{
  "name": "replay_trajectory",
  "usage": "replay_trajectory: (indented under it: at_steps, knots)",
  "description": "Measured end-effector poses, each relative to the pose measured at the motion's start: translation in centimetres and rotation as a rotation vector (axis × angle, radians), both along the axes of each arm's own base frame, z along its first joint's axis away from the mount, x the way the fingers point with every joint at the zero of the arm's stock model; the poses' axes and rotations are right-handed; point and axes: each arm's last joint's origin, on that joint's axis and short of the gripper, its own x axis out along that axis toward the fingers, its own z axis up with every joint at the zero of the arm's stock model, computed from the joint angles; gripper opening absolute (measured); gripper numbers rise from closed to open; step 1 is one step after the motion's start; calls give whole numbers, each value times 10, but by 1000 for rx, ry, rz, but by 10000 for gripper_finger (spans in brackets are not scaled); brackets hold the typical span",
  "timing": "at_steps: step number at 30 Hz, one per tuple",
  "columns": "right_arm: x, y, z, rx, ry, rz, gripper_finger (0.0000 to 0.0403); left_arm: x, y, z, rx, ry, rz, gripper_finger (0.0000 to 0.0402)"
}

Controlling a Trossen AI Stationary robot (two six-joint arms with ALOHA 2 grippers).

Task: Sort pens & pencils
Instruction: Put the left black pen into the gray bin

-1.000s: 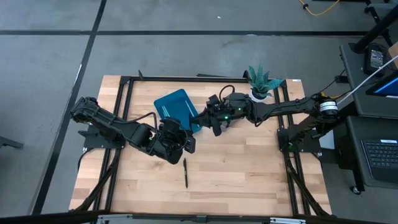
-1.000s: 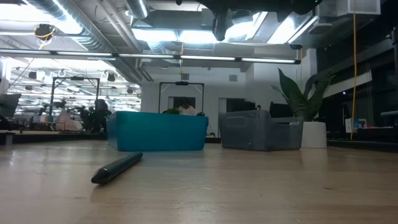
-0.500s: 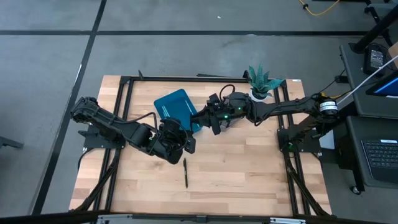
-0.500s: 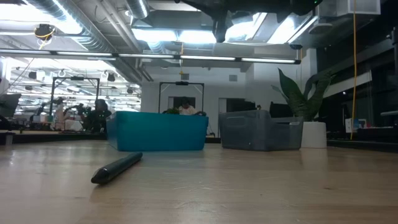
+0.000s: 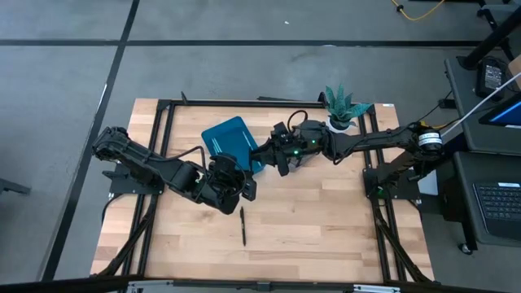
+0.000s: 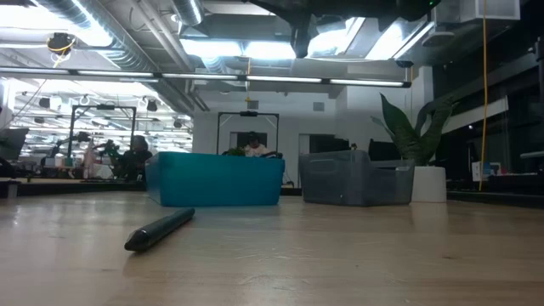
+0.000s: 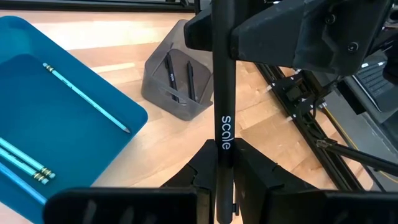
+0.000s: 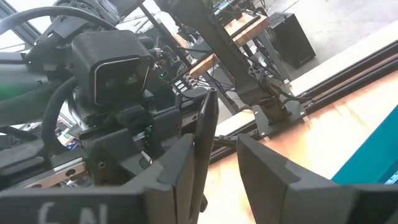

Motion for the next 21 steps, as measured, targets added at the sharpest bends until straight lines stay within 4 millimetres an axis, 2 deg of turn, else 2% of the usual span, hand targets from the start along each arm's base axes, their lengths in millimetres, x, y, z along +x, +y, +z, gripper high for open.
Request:
replay_trajectory:
  at_steps: [21]
  knots:
    - [2,0,-2,20,-8,12,124,0,0,0,-7,0,-9,34]
